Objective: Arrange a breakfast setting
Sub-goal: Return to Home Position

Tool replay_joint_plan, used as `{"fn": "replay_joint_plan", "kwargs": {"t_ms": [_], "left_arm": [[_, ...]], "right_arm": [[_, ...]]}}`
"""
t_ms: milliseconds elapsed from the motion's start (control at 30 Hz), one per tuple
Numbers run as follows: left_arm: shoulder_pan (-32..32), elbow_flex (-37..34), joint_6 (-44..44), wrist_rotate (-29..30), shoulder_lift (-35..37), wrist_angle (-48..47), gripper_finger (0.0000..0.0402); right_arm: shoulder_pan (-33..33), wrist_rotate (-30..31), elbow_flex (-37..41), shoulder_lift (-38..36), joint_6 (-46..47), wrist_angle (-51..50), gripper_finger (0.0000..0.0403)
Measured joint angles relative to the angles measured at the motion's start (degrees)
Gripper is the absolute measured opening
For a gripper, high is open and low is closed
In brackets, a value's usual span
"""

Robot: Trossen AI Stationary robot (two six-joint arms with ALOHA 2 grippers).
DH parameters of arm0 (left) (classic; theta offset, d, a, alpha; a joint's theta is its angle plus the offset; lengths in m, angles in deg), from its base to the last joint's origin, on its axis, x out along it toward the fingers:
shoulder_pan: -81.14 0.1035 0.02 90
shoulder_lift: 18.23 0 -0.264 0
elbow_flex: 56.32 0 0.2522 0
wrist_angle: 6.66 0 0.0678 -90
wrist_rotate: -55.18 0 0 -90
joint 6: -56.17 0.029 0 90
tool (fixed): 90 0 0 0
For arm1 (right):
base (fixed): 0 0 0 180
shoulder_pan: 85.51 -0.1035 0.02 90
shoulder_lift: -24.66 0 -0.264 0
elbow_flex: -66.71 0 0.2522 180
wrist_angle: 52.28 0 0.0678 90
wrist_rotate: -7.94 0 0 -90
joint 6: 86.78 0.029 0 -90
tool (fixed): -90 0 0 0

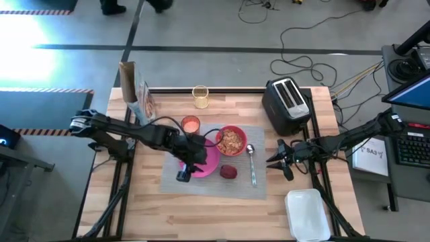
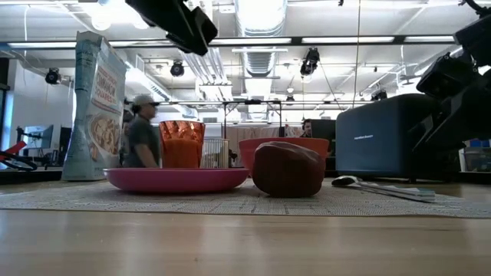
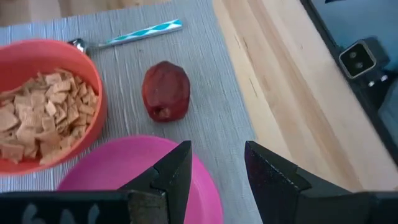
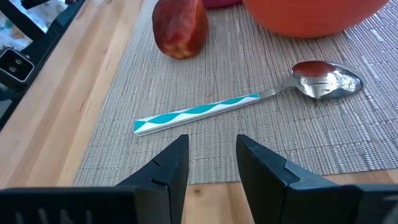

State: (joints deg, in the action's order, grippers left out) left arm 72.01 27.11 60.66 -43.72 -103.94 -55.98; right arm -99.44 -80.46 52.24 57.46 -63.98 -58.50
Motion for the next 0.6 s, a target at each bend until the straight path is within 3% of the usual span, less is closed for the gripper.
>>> {"fn": "replay_joint_plan", "kwargs": {"t_ms": [267,500,600], "left_arm": [[0.00,-7.34,-0.41,1.32,0.00,10.92,0.0132],[0.41,-27.72,-1.97,1.62,10.10,36.21,0.0132],[0.74,-37.14,-1.66,4.55,13.77,48.39,0.0132]], "right_arm": [[-0.01,-0.02,0.02,0.00,0.00,-0.01,0.0123],[0.00,-0.04,0.02,0.03,-0.01,0.25,0.0123],[-0.02,-0.02,0.02,0.04,-0.01,0.21,0.0123]]}}
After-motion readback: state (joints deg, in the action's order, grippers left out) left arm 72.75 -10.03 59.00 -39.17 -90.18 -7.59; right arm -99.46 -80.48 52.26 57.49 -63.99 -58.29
